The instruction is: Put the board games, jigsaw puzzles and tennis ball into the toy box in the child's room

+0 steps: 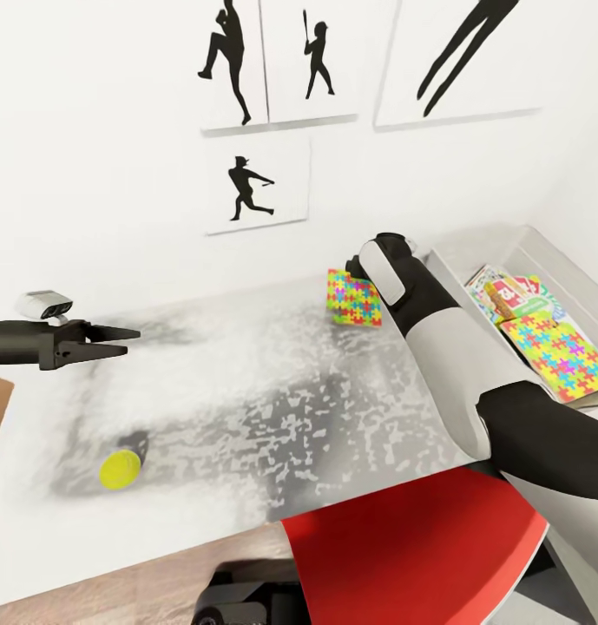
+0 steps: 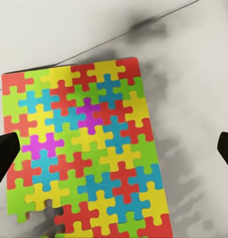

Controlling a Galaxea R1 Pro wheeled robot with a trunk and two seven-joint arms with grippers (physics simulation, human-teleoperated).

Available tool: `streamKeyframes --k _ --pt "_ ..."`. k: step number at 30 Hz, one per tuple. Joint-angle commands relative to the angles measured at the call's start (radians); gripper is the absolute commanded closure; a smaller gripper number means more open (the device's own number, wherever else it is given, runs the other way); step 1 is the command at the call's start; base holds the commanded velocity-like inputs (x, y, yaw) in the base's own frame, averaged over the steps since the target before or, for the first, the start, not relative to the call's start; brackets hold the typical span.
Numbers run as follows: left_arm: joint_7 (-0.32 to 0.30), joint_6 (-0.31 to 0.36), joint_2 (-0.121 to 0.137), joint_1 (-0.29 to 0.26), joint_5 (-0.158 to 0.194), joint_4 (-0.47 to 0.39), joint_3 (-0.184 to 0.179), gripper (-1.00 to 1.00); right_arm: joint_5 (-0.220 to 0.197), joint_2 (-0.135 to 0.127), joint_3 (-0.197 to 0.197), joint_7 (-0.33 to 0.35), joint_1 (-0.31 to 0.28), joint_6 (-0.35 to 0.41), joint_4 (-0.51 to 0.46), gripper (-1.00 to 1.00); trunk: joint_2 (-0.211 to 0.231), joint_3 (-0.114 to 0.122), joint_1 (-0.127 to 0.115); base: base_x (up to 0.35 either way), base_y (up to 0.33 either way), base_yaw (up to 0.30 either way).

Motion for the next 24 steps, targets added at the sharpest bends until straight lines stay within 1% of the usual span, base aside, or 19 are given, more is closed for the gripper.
streamKeyframes --k 1,18,24 --pt "-0.004 0.011 0.001 -0.001 0.0 0.0 0.0 -1.0 -0.01 -0.001 0.005 -0.01 -0.001 0.002 -0.001 -1.0 -0.002 -0.003 0.0 0.0 0.0 0.0" --pt "-0.004 0.012 0.002 -0.001 0.0 -0.002 0.0 -1.0 -0.01 -0.003 0.006 -0.012 0.0 0.001 -0.001 -1.0 -0.002 -0.031 0.0 0.0 0.0 0.0" --pt "-0.004 0.012 0.003 -0.001 0.0 -0.002 0.0 -1.0 -0.009 -0.004 0.006 -0.011 0.0 0.002 -0.001 -1.0 -0.002 -0.034 0.0 0.0 0.0 0.0"
